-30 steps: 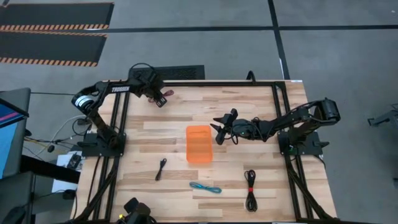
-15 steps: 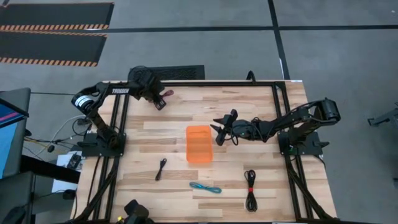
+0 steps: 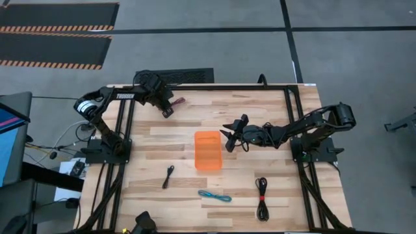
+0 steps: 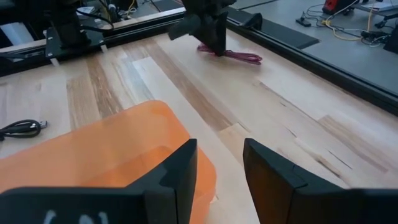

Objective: Pick and place USB-C Cables
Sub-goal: Put the pink charger cable into the orange bin

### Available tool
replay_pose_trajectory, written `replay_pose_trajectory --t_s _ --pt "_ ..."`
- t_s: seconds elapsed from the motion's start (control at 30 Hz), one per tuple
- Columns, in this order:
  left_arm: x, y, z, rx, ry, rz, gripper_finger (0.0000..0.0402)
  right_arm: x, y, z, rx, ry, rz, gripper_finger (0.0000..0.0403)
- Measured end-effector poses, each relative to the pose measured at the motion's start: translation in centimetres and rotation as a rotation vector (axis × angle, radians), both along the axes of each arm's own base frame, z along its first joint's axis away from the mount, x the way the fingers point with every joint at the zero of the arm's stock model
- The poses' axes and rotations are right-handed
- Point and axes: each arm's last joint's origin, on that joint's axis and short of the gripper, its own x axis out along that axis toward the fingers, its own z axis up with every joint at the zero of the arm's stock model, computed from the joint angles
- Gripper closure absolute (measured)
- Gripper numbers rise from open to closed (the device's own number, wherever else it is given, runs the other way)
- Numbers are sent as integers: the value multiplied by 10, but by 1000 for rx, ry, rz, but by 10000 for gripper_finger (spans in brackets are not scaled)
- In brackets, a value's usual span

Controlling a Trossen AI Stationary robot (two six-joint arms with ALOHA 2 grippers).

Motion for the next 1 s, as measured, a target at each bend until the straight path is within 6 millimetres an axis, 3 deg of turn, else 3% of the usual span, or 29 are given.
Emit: replay_pose_trajectory --t_s 0.2,0.33,0.4,0.57,0.7,0.83,1.0 --pt "18 -26 44 58 -172 -95 397 -1 -1 -2 -9 19 -31 257" --pt "36 -63 81 87 -393 -226 397 -9 -6 0 -13 26 -215 267" --pt "48 -89 89 98 -507 -332 399 -12 -8 2 -21 32 -268 273" --pt "75 -157 89 200 -648 -658 399 -19 -2 18 -13 -9 -256 285" --pt "89 -195 89 281 -675 -766 397 -24 4 28 -23 -33 -242 287" --pt "100 -216 85 314 -719 -795 390 -27 8 32 -36 -32 -250 287" --pt "116 -224 65 302 -723 -807 385 -27 7 31 -37 -28 -252 287"
